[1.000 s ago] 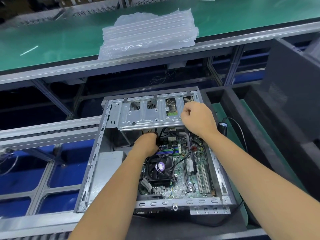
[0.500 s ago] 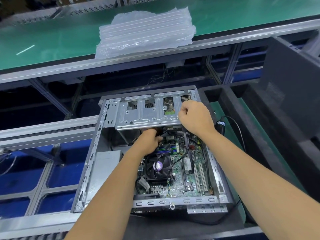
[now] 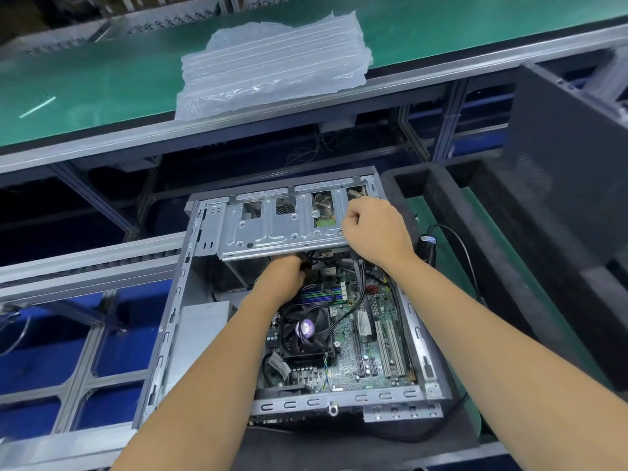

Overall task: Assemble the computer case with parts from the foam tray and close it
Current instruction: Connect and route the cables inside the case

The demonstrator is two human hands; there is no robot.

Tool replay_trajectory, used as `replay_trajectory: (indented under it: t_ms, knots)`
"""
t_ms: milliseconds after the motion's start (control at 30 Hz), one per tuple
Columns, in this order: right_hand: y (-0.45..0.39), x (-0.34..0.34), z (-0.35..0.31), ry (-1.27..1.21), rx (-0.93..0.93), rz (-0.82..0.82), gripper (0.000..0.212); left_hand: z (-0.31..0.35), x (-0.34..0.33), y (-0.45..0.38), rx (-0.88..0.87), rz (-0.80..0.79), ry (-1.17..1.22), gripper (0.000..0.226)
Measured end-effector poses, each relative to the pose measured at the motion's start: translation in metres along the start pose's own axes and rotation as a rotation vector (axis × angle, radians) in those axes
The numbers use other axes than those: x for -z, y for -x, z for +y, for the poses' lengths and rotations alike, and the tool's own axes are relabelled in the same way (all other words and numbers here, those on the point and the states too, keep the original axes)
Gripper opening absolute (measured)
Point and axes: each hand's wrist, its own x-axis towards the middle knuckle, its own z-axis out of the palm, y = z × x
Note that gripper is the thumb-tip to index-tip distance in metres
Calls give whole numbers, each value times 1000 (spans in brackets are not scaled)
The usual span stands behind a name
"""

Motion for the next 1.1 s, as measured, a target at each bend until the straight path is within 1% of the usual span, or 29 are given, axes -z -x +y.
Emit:
replay_trajectory:
  t_ms: [100,233,367,500,667,767,867,1033,1100]
  knots:
    - [0,0,0,3,4,-3,32,-1,-5,-4,37,15,-20,32]
    - [0,0,0,-8,-4,-2,33,4,-8,-11,106,42,42,28]
    - [0,0,0,-4,-7,-7,33,10,-10,-18,57,-26,-30,32]
    - [0,0,-1,1,-3,-7,34,9,-12,-16,-21,12,-168,27]
    - [0,0,0,1,3,-6,34,13,-8,-16,-136,77,-417,24]
    - [-1,-2,1,5,7,-11,32,16,-9,-17,-196,20,-519,20]
    - [-1,-2,2,12,9,-13,29,16,-11,-19,-216,-35,-513,19]
    - [-1,-2,3,15,7,-12,30,10,-6,-23,-51,-56,-323,29]
    - [-1,-2,2,15,10,-14,30,8,-7,-24,-36,-50,-280,29]
